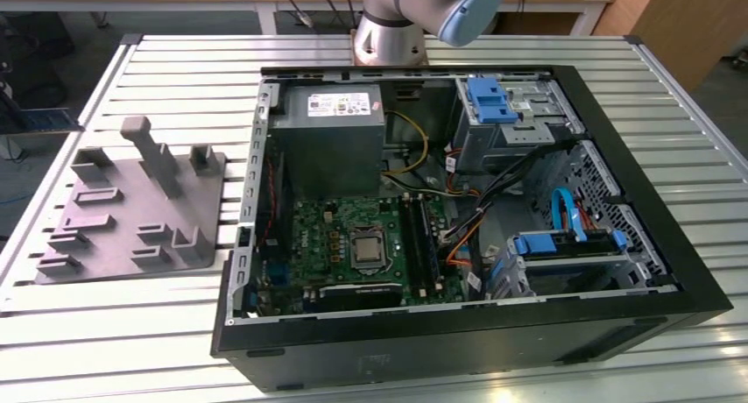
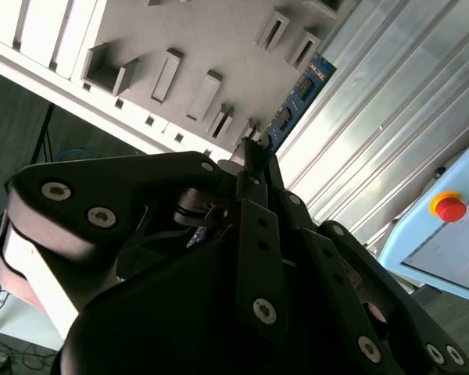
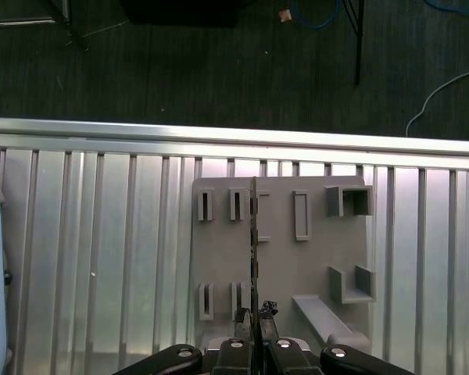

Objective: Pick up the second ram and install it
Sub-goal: 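Pick up the second ram and move it above second insertion slot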

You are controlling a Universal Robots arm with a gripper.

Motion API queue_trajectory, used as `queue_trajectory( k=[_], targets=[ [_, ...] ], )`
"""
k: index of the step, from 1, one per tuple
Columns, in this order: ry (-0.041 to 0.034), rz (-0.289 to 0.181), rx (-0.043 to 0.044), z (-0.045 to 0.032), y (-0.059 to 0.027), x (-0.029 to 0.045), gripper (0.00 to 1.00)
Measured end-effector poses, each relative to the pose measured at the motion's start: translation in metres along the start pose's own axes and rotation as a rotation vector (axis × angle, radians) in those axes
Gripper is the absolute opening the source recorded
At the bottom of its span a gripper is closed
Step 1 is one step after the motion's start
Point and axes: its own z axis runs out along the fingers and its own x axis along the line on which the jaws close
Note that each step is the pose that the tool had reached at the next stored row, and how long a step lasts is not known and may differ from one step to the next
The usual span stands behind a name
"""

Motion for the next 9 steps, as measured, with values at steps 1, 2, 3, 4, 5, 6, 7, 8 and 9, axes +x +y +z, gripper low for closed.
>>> queue_trajectory(
  k=[1, 2, 3, 4, 5, 6, 7, 8, 9],
  targets=[
    [0.0, 0.0, 0.0, -0.0005, 0.0, 0.0, 0.14],
    [0.0, 0.0, 0.0, -0.0011, 0.0, 0.0, 0.14],
    [0.0, 0.0, 0.0, -0.0016, 0.0001, 0.0, 0.14],
    [0.0, 0.0, 0.0, -0.0021, 0.0001, -0.0001, 0.14],
    [0.0, 0.0, 0.0, -0.0026, 0.0001, -0.0001, 0.14],
    [0.0001, 0.0, -0.0001, -0.003, 0.0001, -0.0001, 0.14],
    [0.0, 0.0, 0.0, -0.0035, 0.0001, -0.0001, 0.14],
    [0.0, 0.0, 0.0001, -0.0039, 0.0001, -0.0001, 0.14],
    [0.0, 0.0, 0.0001, -0.0043, 0.0002, -0.0001, 0.14]
  ],
)
